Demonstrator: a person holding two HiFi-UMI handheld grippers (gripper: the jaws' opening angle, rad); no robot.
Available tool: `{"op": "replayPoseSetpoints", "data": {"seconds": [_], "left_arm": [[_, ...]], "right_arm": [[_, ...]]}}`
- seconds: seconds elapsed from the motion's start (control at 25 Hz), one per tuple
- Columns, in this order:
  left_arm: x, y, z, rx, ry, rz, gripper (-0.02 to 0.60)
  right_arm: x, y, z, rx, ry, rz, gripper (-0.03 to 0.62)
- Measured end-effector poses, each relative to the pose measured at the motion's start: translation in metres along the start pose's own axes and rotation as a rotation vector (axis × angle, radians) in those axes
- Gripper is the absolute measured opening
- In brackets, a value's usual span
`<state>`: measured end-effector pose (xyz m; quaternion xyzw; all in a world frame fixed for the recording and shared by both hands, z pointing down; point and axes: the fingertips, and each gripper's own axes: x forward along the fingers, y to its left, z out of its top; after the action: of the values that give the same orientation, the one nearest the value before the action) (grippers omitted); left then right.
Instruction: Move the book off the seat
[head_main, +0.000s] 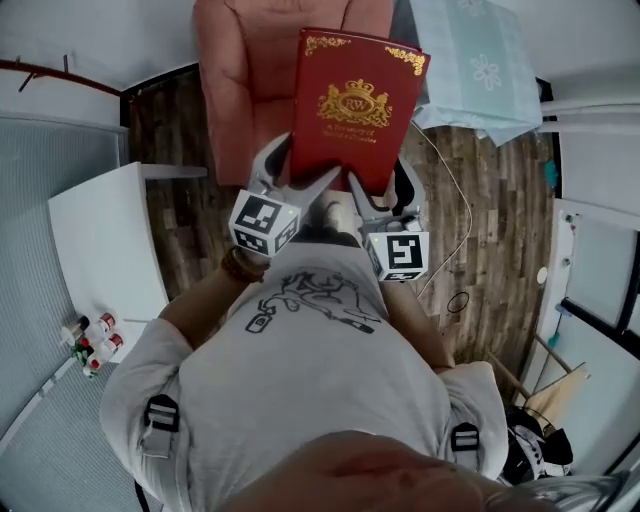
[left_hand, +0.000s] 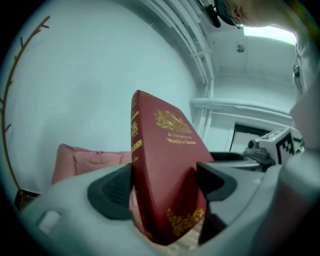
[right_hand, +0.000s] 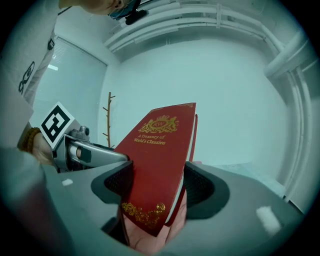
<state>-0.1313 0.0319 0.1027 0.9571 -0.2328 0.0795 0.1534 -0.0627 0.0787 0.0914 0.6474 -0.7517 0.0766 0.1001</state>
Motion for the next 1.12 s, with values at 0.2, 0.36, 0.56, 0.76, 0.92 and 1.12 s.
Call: {"op": "replayPoseSetpoints", "data": {"seconds": [0.2, 0.36, 0.56, 0.76, 0.92, 1.12], "left_arm": [[0.045, -0.068, -0.001, 0.038, 0.041, -0.158, 0.391], [0.068, -0.119, -0.01, 0.061, 0.076, -0.28, 0.391], [0.098, -0.198, -0.023, 0.099, 0.123, -0.446, 0.391], [0.119, -0.266, -0.039, 0.126, 0.151, -0.526, 0.391], [0.133, -0.316, -0.048, 0.144, 0.168, -0.562, 0.391], [0.153, -0.361, -0.055, 0.154, 0.175, -0.58, 0.391]], "right_arm": [[-0.059, -0.054, -0.01, 0.046, -0.012, -0.159, 0.318], [-0.105, -0.083, -0.022, 0.075, -0.002, -0.29, 0.318], [-0.176, -0.122, -0.042, 0.134, 0.009, -0.462, 0.318], [-0.235, -0.155, -0.058, 0.16, -0.012, -0.544, 0.318], [-0.279, -0.181, -0.069, 0.177, -0.024, -0.587, 0.318], [-0.316, -0.212, -0.079, 0.187, -0.037, -0.602, 0.318]]}}
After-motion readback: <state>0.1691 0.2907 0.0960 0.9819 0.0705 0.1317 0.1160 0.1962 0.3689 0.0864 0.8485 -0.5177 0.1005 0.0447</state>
